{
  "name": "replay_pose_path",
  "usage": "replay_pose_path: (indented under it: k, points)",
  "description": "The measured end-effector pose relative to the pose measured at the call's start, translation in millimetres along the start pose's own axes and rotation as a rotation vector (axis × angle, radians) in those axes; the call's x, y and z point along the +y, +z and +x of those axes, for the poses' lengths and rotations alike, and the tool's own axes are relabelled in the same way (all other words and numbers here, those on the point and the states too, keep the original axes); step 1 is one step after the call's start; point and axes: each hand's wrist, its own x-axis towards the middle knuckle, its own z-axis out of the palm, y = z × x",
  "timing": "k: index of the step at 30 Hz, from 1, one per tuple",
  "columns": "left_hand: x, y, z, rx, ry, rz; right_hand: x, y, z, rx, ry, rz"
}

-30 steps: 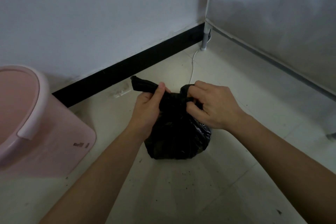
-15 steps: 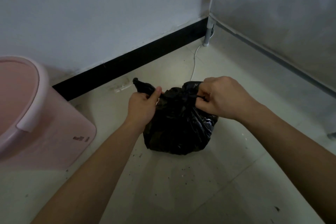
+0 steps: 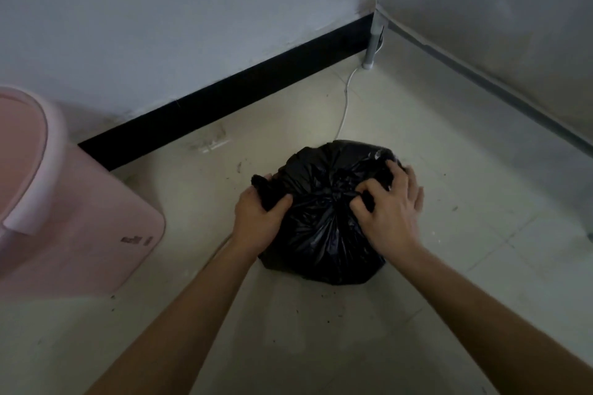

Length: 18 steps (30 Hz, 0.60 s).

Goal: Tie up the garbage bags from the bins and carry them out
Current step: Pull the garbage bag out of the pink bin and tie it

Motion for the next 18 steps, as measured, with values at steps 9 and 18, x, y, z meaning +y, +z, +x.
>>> replay_pose_path:
  k: [9, 18]
  points:
    - [23.7, -7.5, -28.4, 0.131, -0.154, -0.109, -52.6, -22.0, -22.3, 0.121, 0.182, 0.483]
    - [229.0, -85.1, -97.7, 0.274, -0.039, -0.172, -160.5, -225.6, -18.5, 0.249, 0.091, 0.51]
